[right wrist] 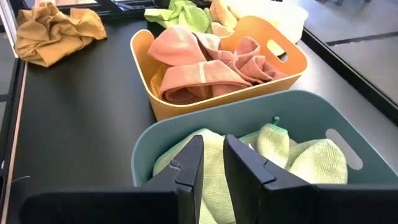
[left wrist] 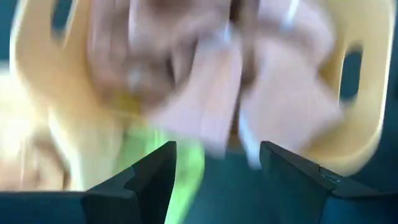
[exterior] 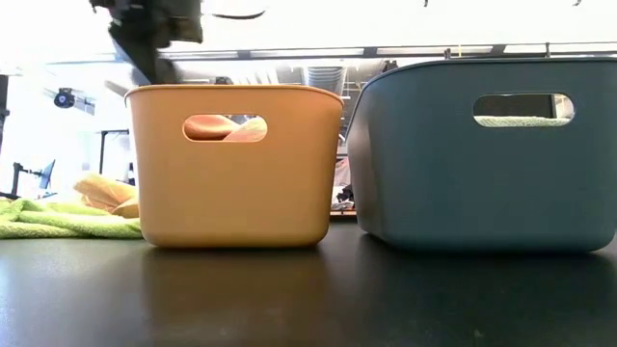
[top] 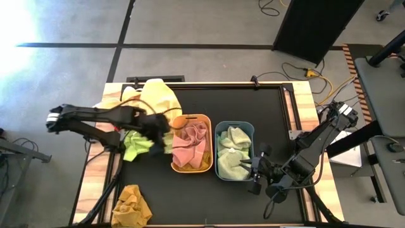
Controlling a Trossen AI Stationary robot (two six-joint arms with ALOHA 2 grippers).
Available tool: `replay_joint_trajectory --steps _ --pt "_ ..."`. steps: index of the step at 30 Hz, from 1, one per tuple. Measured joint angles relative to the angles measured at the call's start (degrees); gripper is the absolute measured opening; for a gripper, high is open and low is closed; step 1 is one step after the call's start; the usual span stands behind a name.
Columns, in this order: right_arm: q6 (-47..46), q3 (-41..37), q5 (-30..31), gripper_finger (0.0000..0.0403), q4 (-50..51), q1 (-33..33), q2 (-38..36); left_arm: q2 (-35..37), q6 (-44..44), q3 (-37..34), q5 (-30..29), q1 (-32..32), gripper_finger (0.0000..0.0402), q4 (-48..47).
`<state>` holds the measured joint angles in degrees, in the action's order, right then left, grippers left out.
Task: Sort towels by color in basket
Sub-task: Put the light green towel into the blue bin
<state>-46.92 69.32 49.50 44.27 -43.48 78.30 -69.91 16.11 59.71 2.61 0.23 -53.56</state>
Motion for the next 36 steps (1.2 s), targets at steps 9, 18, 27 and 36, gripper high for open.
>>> replay_joint_trajectory --steps 9,18,27,36 --pt "2.63 0.00 3.05 0.0052 0.02 0.02 0.00 10.43 21.11 -16.18 -10.20 -4.62 0.0215 -1.36" --pt "4.09 0.00 2.48 0.0059 0.13 3.93 0.00 2.86 25.55 -29.73 -7.25 -3.37 0.0215 11.85" --pt "4.09 -0.20 0.39 0.0097 0.56 4.92 0.00 -7.10 24.68 -29.90 -9.54 -3.23 0.0210 12.10" --pt "4.48 -0.22 -0.22 0.0100 0.50 4.91 0.00 -5.43 25.90 -25.51 -15.75 -3.89 0.0026 2.21"
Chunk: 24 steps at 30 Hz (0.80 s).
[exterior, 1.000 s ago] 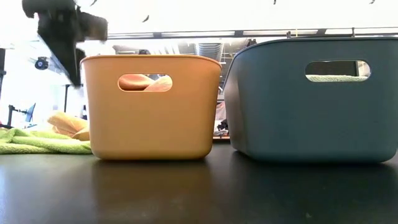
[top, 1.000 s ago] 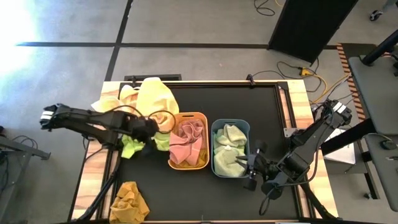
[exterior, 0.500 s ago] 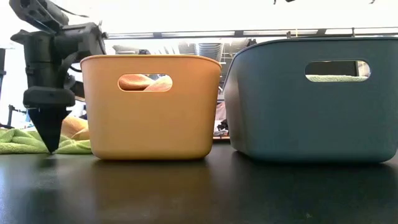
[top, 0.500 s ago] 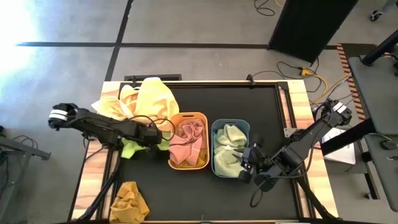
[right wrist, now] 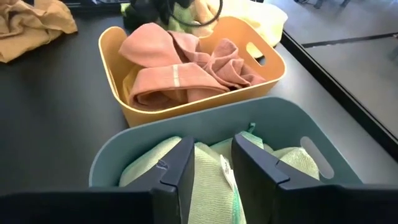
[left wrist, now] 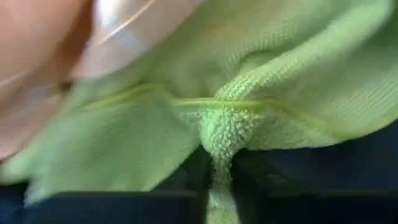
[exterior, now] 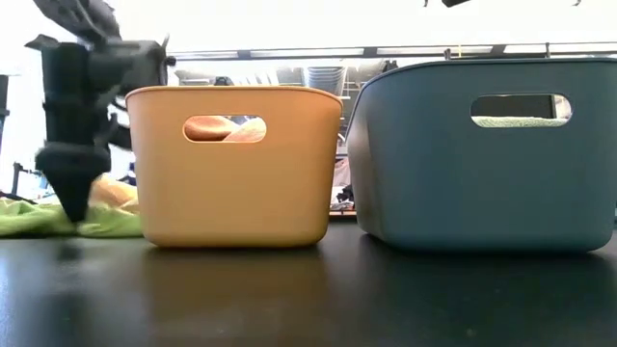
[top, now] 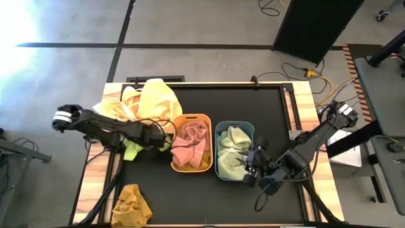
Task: Sort towels by color in basket
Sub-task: Put the light green towel into the blue bin
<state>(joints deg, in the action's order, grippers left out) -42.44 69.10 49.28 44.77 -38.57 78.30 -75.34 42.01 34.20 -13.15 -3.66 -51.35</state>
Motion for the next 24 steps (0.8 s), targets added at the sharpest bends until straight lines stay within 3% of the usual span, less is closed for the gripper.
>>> replay_joint_trajectory --steps 5,10,17,21,24 --pt "-0.49 -0.94 0.58 0.0085 -0.32 0.66 0.64 1.27 -2.95 9.00 -3.12 -0.32 0.0017 -23.16" --pt "1.75 -2.28 1.80 0.0082 -6.18 1.84 2.20 3.69 -14.17 21.59 -2.99 -1.35 0.0004 -31.58" --pt "9.24 -1.99 1.74 0.0124 -11.21 2.13 3.96 6.84 -20.76 40.17 -10.12 -1.44 0.0004 -27.48" --pt "9.05 -1.92 1.05 0.0153 -10.95 2.02 3.73 8.03 -28.04 46.54 -11.52 -1.42 0.0004 -14.64" --pt "8.03 -1.84 -0.24 0.0170 -11.01 1.76 3.45 8.00 -34.97 48.41 -6.37 -1.44 0.0004 -1.70"
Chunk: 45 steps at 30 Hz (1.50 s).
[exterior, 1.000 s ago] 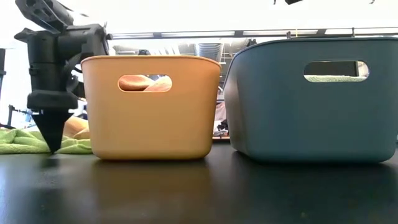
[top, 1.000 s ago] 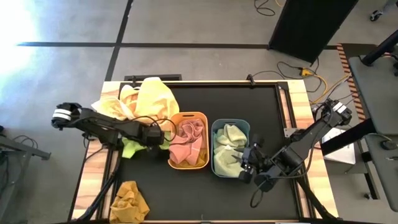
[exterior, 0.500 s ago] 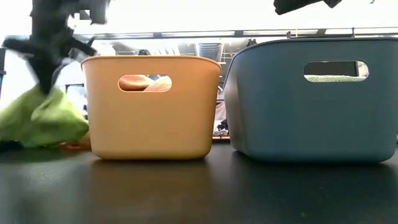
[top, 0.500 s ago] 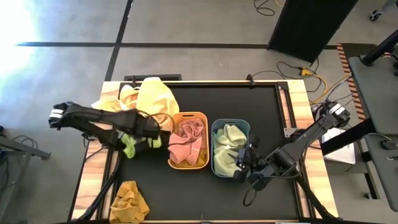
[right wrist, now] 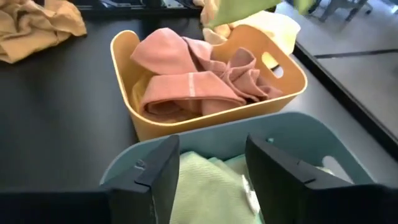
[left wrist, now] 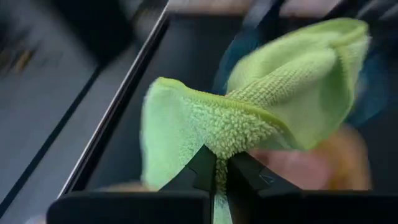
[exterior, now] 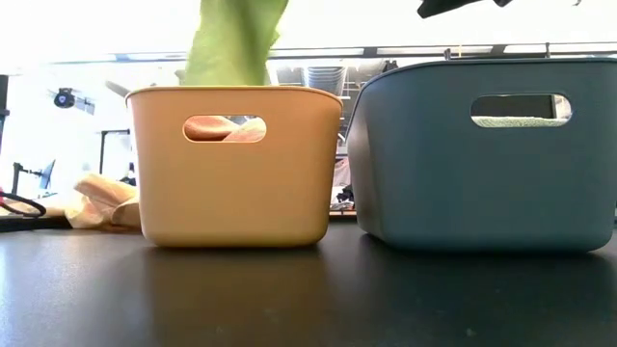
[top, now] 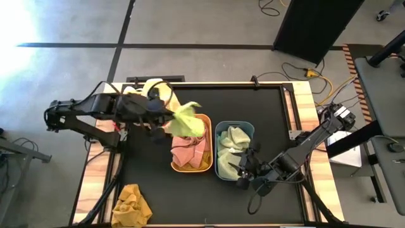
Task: Sort towels by color in basket
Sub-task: Put the light green towel into the blue bin
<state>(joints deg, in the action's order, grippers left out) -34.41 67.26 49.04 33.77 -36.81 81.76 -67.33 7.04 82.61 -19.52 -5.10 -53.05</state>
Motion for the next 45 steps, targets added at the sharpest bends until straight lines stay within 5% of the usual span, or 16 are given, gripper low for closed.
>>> replay_joint_trajectory --steps 8,15,23,32,38,45 --pt "-5.37 1.31 -4.18 0.0182 3.42 -1.78 -1.45 -5.41 -13.15 0.50 13.37 0.06 0.0003 26.42" --pt "-18.54 4.78 -7.23 0.0156 21.19 -5.50 -1.86 -15.05 -14.90 1.09 27.51 0.03 0.0003 41.75" --pt "-42.45 7.56 -16.50 0.0110 44.70 -12.92 -1.88 -29.23 -11.52 1.09 28.03 2.74 0.0003 56.79" --pt "-49.23 7.52 -14.81 0.0059 45.14 -18.29 -0.67 -40.51 -3.54 1.09 27.44 5.78 0.0003 48.74" --pt "-48.41 7.48 -14.47 0.0041 45.10 -18.32 -0.63 -44.49 -0.22 1.09 23.10 7.07 0.0003 34.42" --pt "-44.35 7.48 -8.74 0.0038 45.32 -18.30 -0.63 -49.93 -0.92 6.70 23.05 6.81 0.0003 32.76"
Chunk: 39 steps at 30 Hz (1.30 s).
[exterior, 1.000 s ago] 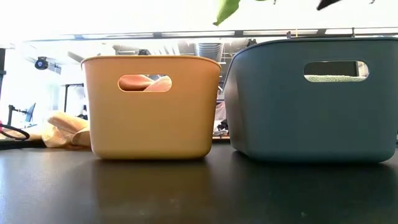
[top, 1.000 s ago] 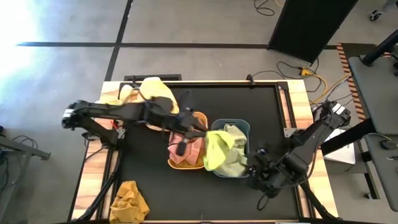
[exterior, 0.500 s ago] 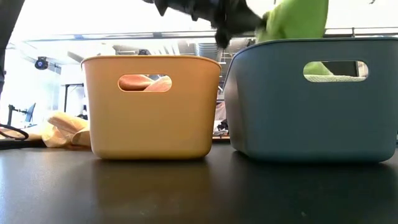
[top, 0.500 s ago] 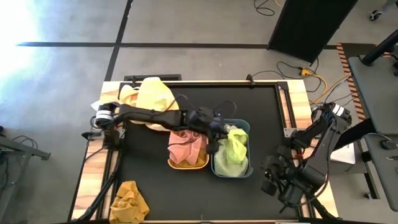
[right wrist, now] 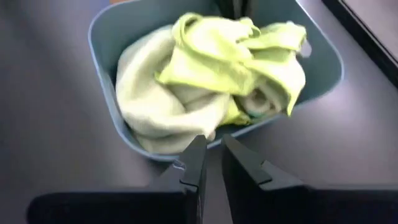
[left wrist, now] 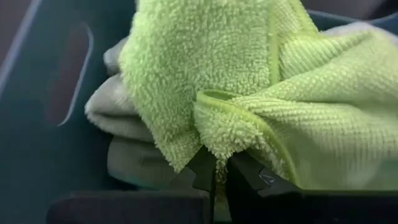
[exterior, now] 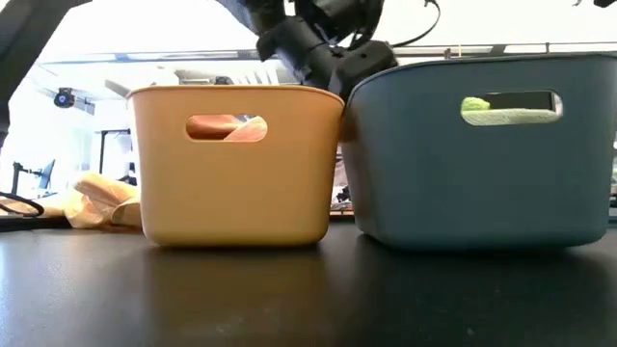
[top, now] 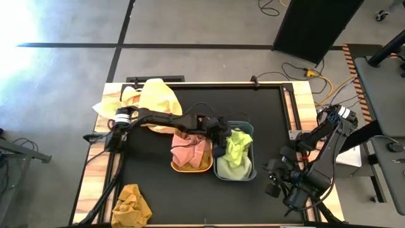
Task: Sort towels by color in basket
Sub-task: Put the light green towel into the blue bin
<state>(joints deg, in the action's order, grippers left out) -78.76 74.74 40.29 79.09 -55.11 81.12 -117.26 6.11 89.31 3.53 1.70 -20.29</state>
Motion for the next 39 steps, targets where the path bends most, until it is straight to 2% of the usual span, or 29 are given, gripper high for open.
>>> replay_joint_trajectory --steps 3,7,16,20,26,34,39 --pt "0.40 -0.02 0.58 0.0039 0.07 0.02 -0.02 -3.03 -2.43 6.96 0.00 -0.05 0.0003 -5.10" --pt "-0.39 -0.02 0.35 0.0038 0.02 0.00 -0.04 -8.47 -3.42 18.58 -1.22 -0.05 0.0003 -16.51" --pt "-0.09 -0.04 0.33 0.0038 0.22 0.00 -0.09 -26.13 -2.73 45.84 -4.54 -1.67 0.0003 -39.22" --pt "-1.17 -0.07 0.41 0.0040 0.49 0.00 -0.11 -27.25 -5.49 42.14 -7.15 -1.99 0.0005 -35.72" --pt "-0.93 -0.11 0.61 0.0052 0.59 0.01 -0.11 -27.15 -6.01 40.66 -11.52 -2.54 0.0029 -37.37" --pt "-0.82 -0.15 0.82 0.0093 0.54 0.02 -0.11 -24.80 -6.66 45.38 -10.69 -4.09 0.0106 -42.97" --pt "-0.76 -0.15 1.75 0.0119 0.34 0.28 -0.13 -17.42 -6.94 42.65 -9.99 -6.19 0.0132 -41.04"
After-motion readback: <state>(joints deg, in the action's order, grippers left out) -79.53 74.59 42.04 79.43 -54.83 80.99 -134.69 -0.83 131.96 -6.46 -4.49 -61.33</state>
